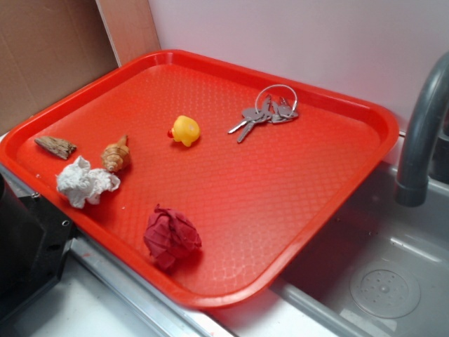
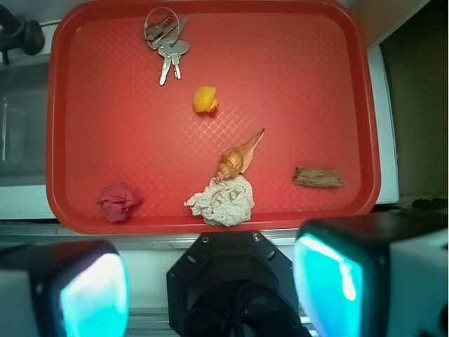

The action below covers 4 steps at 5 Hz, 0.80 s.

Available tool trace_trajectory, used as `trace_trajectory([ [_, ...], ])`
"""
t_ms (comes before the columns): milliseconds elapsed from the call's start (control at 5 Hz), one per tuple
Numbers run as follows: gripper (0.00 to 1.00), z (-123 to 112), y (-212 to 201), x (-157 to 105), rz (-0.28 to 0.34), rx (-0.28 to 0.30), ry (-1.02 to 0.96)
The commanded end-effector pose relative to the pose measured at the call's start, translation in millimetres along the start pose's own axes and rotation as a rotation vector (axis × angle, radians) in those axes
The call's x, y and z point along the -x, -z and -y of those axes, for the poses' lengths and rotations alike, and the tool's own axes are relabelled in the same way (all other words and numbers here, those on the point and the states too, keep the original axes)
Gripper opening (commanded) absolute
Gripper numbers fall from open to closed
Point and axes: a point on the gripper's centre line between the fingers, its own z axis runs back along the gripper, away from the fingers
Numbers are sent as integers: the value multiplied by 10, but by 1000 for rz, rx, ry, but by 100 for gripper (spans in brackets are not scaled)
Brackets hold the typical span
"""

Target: Grab the yellow duck.

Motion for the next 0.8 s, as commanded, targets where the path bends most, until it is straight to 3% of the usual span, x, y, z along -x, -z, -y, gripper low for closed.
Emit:
trace_trajectory([
  [0,100,0,0,0,0,0,0],
  [200,100,5,286,-382,20,-79,133],
  [400,100,-30,546,-654,62,-95,180],
  [600,100,-224,838,-911,113,-56,219],
])
